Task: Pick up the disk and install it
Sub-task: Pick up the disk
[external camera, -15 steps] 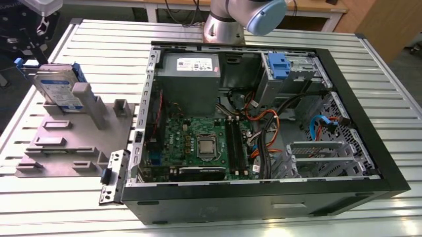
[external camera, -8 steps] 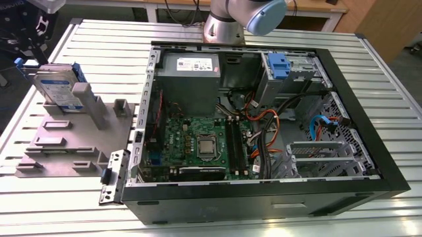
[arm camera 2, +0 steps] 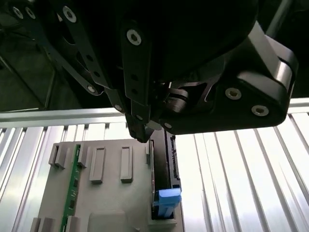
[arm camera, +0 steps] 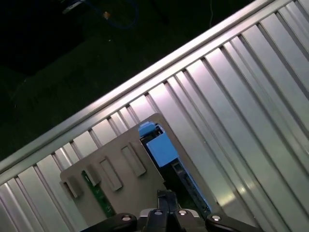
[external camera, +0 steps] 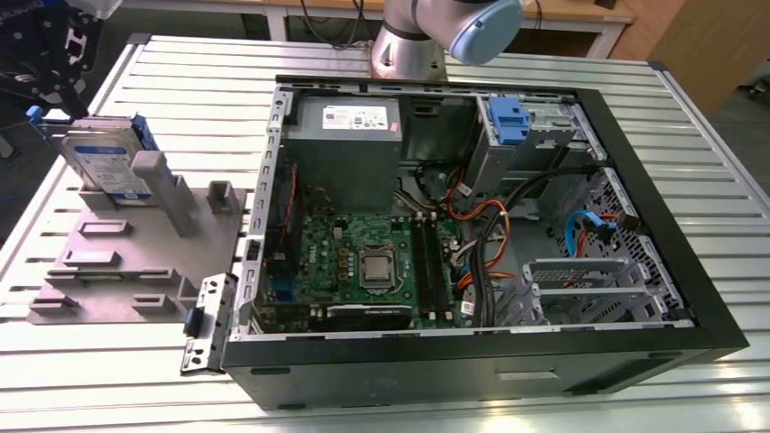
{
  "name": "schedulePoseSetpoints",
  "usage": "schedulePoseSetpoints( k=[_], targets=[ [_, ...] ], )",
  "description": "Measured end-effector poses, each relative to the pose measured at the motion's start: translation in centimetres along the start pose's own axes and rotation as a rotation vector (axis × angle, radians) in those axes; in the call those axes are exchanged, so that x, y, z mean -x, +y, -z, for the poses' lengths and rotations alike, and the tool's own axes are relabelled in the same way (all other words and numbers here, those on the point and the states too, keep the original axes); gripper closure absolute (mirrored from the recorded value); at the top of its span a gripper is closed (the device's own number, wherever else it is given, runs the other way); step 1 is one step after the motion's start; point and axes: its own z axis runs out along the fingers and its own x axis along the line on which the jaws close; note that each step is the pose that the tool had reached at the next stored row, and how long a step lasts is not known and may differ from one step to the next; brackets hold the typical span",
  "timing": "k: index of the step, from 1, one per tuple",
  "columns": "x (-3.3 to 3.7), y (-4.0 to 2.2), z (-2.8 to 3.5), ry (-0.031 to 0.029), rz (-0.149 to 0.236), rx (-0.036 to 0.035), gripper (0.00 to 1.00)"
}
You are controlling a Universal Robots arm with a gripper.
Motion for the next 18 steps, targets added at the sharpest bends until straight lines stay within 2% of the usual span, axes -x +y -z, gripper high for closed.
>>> schedulePoseSetpoints(
  k=[9, 16, 18],
  targets=[
    [0.0, 0.0, -0.04, 0.0021, 0.143, -0.001, 0.89],
    [0.01, 0.0, -0.13, -0.0004, 0.241, 0.0004, 0.89],
    [0.0, -0.01, -0.16, -0.003, 0.267, 0.0016, 0.89]
  ],
)
